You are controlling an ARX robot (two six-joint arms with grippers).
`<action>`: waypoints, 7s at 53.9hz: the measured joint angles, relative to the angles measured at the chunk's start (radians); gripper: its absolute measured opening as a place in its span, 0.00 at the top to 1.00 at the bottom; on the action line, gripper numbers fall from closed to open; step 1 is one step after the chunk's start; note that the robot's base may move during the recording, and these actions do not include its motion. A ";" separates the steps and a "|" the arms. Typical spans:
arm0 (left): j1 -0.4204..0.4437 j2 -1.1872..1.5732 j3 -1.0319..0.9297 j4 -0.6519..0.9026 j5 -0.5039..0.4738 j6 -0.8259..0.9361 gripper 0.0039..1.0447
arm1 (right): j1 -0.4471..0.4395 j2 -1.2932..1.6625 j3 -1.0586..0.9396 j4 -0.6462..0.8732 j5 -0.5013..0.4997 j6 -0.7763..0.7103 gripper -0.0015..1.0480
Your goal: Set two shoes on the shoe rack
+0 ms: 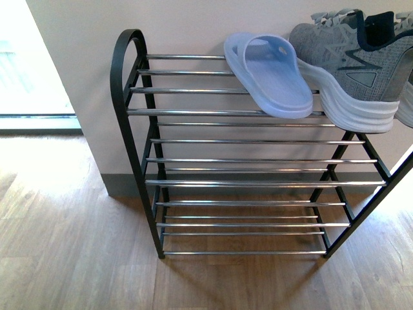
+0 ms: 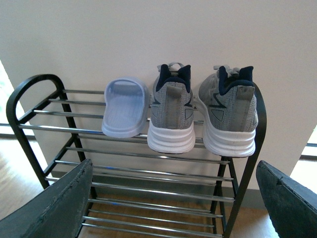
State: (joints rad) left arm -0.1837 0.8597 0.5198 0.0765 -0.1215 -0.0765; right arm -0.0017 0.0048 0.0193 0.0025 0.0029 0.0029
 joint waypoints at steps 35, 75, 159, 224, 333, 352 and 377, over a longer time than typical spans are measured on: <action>-0.152 0.883 0.638 -0.032 -0.040 0.006 0.99 | 0.000 0.000 0.000 0.000 0.000 0.000 0.09; -0.223 1.339 1.148 -0.182 -0.155 0.071 0.96 | 0.000 0.000 0.000 0.000 0.000 0.000 0.09; -0.087 -0.389 0.043 -0.326 -0.462 -0.098 0.09 | 0.000 0.000 0.000 0.000 0.000 0.000 0.09; 0.179 -0.797 -0.448 -0.090 0.119 0.066 0.99 | 0.000 0.000 0.000 0.000 -0.003 0.000 0.09; 0.179 -0.845 -0.506 -0.080 0.118 0.069 0.09 | 0.000 0.000 0.000 -0.001 -0.006 0.000 0.09; 0.180 -0.845 -0.506 -0.080 0.122 0.069 0.09 | 0.001 0.000 0.000 -0.001 0.000 0.000 0.09; 0.180 -0.845 -0.505 -0.080 0.122 0.069 0.09 | 0.001 0.000 0.000 -0.001 -0.001 0.000 0.09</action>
State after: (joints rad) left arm -0.0040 0.0151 0.0143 -0.0036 0.0002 -0.0078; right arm -0.0010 0.0048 0.0193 0.0013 0.0021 0.0029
